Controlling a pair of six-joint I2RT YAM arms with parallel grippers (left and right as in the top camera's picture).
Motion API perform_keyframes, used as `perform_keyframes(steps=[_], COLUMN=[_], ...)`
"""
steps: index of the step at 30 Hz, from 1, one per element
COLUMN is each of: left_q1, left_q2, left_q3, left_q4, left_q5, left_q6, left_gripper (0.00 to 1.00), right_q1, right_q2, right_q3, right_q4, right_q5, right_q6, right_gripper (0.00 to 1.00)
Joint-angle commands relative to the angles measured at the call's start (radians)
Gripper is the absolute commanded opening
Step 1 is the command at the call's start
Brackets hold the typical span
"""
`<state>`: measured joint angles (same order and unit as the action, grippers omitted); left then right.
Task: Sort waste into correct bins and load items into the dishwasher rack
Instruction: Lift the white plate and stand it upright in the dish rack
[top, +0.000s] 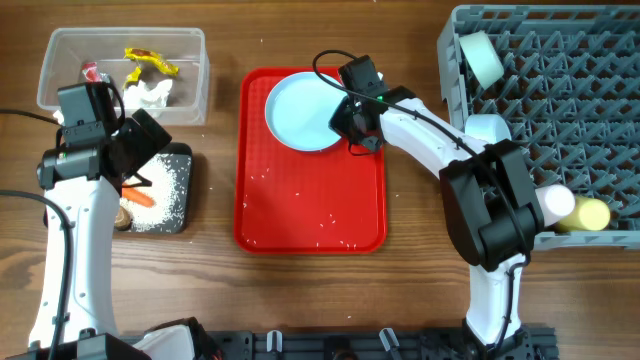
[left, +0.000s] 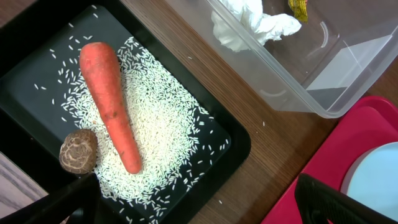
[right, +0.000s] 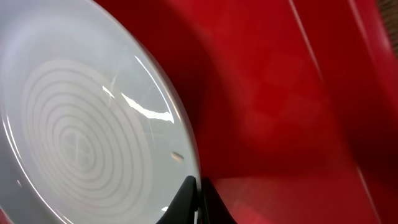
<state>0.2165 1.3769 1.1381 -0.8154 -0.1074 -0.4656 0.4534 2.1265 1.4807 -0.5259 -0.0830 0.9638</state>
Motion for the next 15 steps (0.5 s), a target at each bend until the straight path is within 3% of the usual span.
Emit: perform_keyframes(steps=[1,4,6,12,15], left_q1=[0.005,0.005,0.005,0.004,0.004], left_q2=[-0.006,-0.006,-0.006,-0.006,-0.006], left_q3=[0.014,0.014,0.014,0.014,0.014], left_q4=[0.002,0.002,0.002,0.002,0.002], left_q5=[-0.006,-0.006,-0.006,-0.006,-0.006], left_q6=[0.009,0.009,0.009,0.009,0.009], left_gripper=[1.00,1.00,1.00,1.00,1.00], right_q1=[0.002,-0.004,-0.011,-0.045,-0.053], right_q2=[0.022,-0.018,-0.073,-0.325,-0.392], right_q3=[0.000,0.037,0.039,0.039,0.039], right_q4=[0.003,-0.005,-0.023,-0.145,-0.167], right_q5=[-0.077,-0.099,-0.068,0.246,0.412], right_q6=[-0.066,-0.303,-0.375,-0.697,-0.754], right_gripper=[0.04,0.04,0.04,0.04,0.04])
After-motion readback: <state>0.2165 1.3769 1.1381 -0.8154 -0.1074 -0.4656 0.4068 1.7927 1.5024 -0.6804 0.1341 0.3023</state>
